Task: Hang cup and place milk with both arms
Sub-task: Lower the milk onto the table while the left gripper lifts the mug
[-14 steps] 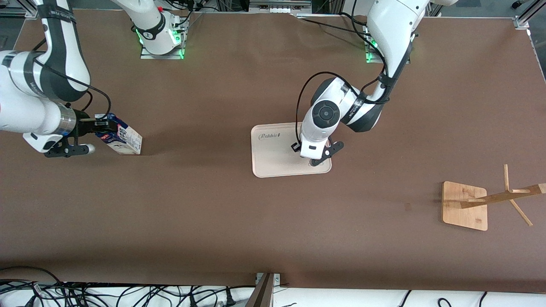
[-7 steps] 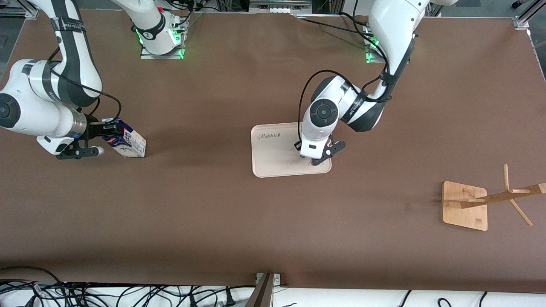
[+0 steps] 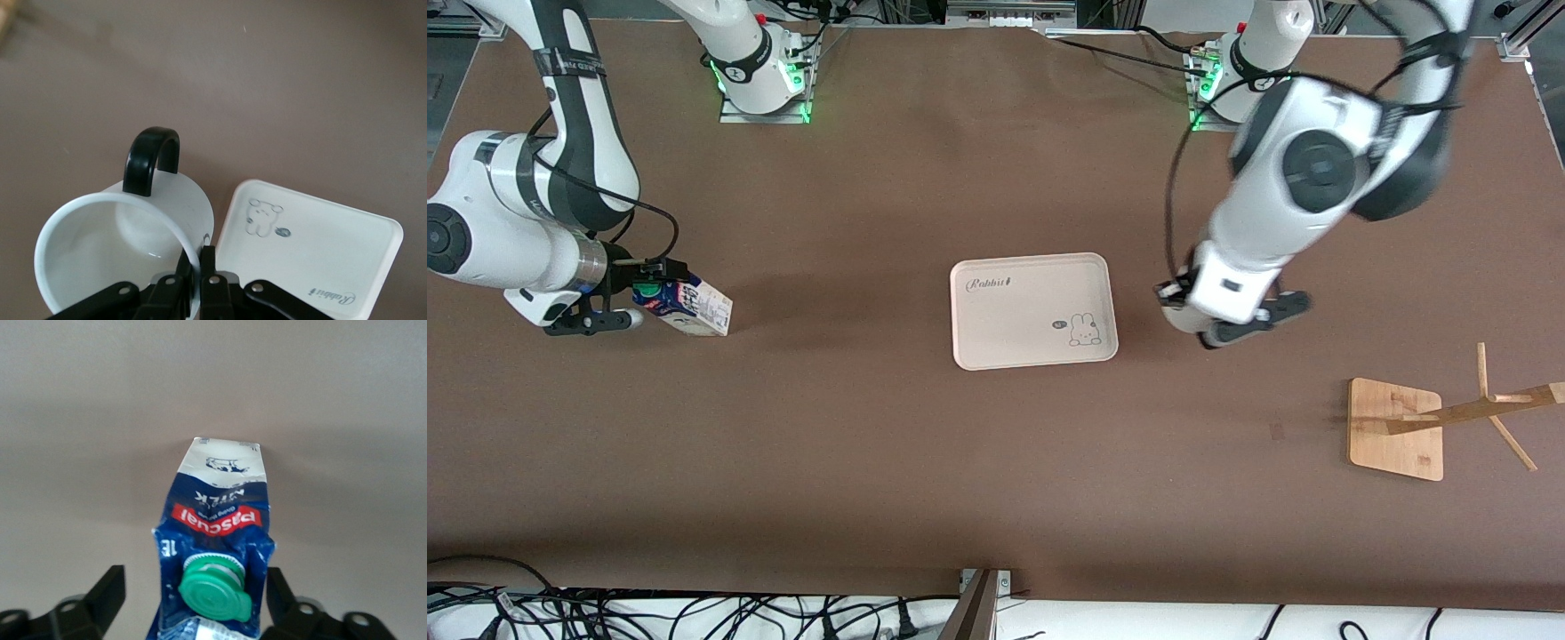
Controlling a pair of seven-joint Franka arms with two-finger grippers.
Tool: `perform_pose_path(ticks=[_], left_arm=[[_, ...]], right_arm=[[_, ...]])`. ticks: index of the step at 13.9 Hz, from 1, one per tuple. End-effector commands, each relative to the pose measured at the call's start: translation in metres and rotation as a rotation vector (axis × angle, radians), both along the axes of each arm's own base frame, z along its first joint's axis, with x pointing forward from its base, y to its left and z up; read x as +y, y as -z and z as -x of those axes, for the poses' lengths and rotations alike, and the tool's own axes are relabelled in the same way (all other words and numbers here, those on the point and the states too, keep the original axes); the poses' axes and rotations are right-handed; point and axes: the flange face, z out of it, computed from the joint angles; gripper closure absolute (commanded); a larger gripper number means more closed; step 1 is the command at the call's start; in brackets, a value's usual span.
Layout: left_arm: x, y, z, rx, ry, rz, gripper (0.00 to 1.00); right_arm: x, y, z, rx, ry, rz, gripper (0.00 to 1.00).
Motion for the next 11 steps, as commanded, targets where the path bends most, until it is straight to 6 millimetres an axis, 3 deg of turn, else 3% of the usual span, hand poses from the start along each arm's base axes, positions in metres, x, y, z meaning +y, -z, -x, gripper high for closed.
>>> perform_pose_path(ticks=[1,5,7,9,11], left_arm=[[0.053,-0.028,-0.016,-0.050,0.087,-0.001,1.00],[0.146,-0.053,-0.037,-0.091,0.164,-0.025,1.00],[0.186,-0.054,-0.045,-0.104,0.198,-0.042,1.00],[0.211,-0.052,-0.046,-0.104,0.228,-0.049,1.00],[0.228,-0.051,-0.047,-0.106,0.238,-0.051,1.00]], right_arm=[[-0.009,-0.038,0.000,-0.038,-0.006,-0.018,0.00],[-0.026,-0.105,0.006,-0.153,0.043,-0.066,0.00],[-0.034,-0.119,0.006,-0.187,0.047,-0.076,0.00],[-0.037,-0.125,0.010,-0.189,0.044,-0.080,0.00],[-0.038,-0.150,0.015,-0.226,0.029,-0.069,0.00]])
